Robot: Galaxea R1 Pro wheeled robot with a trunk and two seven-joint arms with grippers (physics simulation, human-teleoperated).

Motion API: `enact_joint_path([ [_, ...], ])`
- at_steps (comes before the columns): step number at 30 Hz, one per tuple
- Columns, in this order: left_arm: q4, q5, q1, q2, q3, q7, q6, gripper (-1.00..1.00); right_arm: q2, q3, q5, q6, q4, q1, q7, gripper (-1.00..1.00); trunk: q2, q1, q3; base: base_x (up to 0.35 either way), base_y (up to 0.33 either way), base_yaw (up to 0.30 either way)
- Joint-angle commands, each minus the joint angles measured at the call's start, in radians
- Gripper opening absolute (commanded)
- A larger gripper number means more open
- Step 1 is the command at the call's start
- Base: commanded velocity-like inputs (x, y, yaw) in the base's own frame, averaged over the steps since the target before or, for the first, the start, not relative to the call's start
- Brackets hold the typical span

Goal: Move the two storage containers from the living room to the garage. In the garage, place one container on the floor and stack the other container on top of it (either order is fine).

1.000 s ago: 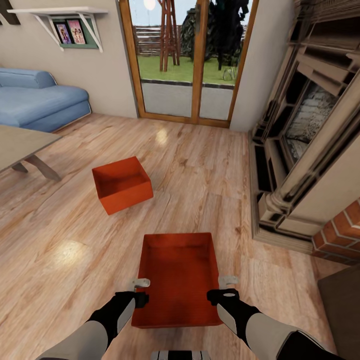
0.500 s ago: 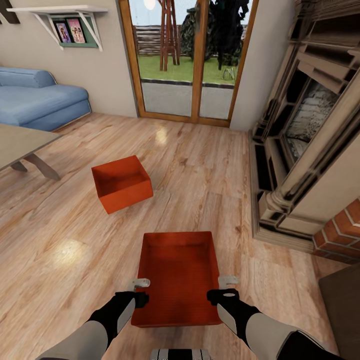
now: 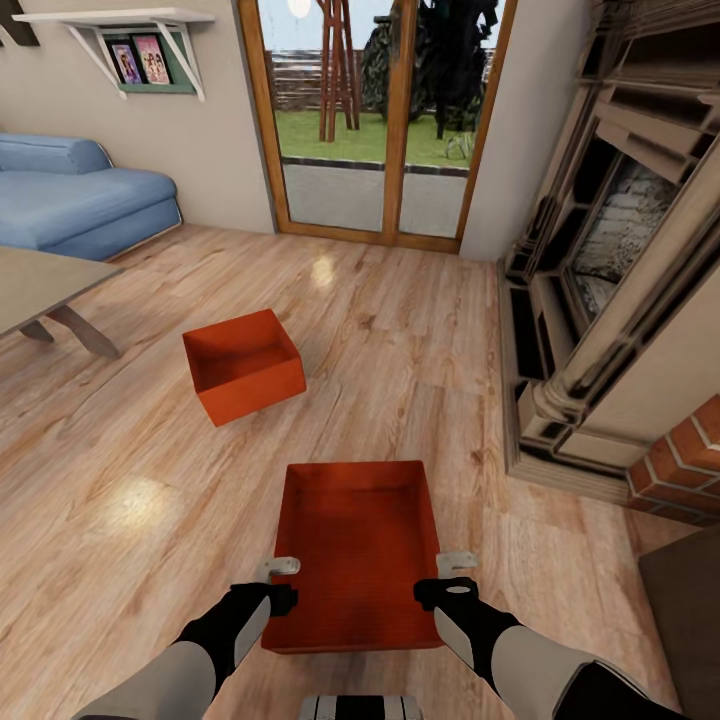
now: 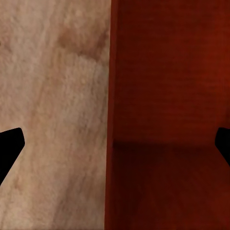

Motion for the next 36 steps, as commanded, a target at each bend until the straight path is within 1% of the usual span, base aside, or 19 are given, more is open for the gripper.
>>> enact_joint_path([
  [1, -0.002, 0.009, 0.000, 0.000, -0.002, 0.006, 0.005, 1.00, 0.000, 0.008, -0.004, 0.007, -0.002, 0.000, -0.006, 1.00, 0.000, 0.000, -0.001, 0.000, 0.000, 0.000],
  [6, -0.002, 0.009, 0.000, 0.000, -0.003, 0.006, 0.005, 1.00, -0.001, 0.008, -0.004, 0.007, -0.002, 0.000, -0.006, 1.00, 0.000, 0.000, -0.001, 0.000, 0.000, 0.000],
  [10, -0.002, 0.009, 0.000, 0.000, -0.004, 0.006, 0.005, 1.00, -0.001, 0.008, -0.004, 0.007, -0.002, 0.000, -0.006, 1.00, -0.028, 0.015, -0.013, 0.000, 0.000, 0.000],
  [33, -0.002, 0.007, 0.000, 0.001, -0.003, 0.006, 0.002, 1.00, -0.008, 0.011, -0.004, 0.005, -0.002, 0.000, -0.006, 1.00, -0.028, 0.015, -0.013, 0.000, 0.000, 0.000],
  [36, -0.002, 0.008, 0.000, 0.001, -0.004, 0.006, 0.002, 1.00, -0.008, 0.011, -0.004, 0.005, -0.002, 0.000, -0.006, 1.00, -0.049, 0.027, -0.023, 0.000, 0.000, 0.000],
])
